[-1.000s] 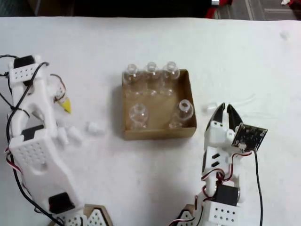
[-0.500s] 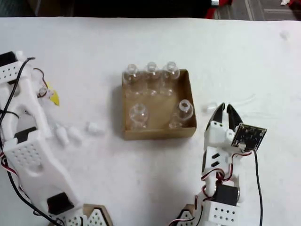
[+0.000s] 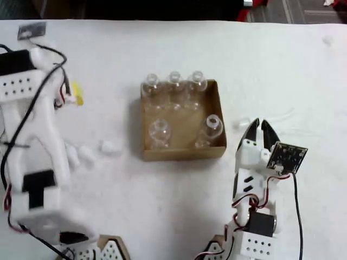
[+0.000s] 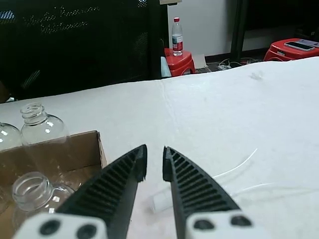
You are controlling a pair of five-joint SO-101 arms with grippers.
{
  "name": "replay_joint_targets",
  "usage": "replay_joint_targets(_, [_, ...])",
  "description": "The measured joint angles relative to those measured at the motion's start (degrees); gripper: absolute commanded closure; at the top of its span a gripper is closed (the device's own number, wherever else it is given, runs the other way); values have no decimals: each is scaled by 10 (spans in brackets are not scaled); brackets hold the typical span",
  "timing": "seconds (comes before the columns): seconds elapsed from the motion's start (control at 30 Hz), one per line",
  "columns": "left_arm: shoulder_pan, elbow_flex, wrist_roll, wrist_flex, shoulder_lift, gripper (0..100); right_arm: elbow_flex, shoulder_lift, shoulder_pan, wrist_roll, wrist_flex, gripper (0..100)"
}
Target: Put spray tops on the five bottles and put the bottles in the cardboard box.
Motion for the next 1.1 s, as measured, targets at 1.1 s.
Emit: replay_joint_targets(1.1, [158, 658, -828, -339, -394, 789, 0, 0, -2, 4, 0, 960])
